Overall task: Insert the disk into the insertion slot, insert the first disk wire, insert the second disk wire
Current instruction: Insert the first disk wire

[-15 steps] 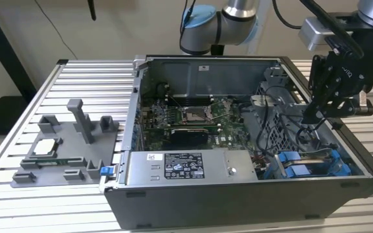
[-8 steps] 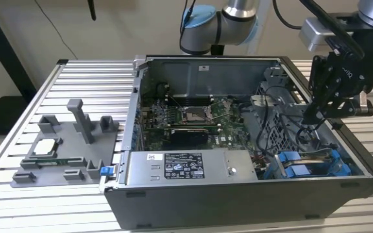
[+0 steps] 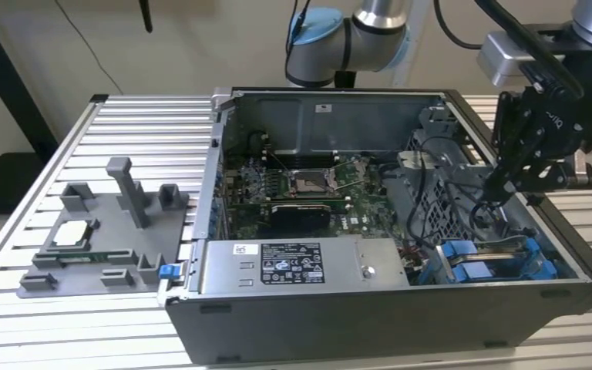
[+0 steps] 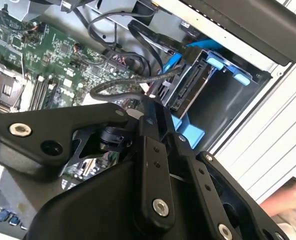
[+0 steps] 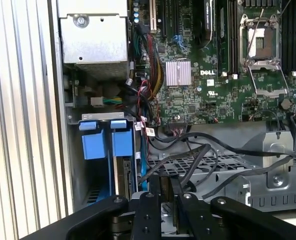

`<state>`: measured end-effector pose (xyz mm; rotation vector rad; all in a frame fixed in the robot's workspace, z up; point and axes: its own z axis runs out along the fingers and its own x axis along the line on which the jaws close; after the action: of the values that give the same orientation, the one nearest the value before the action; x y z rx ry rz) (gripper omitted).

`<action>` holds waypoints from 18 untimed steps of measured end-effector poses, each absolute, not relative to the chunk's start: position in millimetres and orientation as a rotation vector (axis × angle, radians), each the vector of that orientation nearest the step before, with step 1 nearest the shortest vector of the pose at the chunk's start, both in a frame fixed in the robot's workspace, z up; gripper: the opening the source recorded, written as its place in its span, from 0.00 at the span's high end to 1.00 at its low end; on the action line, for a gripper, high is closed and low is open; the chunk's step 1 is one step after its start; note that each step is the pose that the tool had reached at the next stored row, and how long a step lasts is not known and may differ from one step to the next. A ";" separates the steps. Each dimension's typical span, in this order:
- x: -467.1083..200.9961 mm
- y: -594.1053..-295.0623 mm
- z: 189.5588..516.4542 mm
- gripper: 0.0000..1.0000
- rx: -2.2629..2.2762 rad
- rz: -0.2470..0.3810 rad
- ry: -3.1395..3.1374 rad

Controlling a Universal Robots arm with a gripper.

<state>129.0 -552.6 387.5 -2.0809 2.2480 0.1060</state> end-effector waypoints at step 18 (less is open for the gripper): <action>129.6 -555.0 384.6 1.00 -2.087 0.094 2.254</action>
<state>129.6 -555.0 384.6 -2.0865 2.2537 0.0935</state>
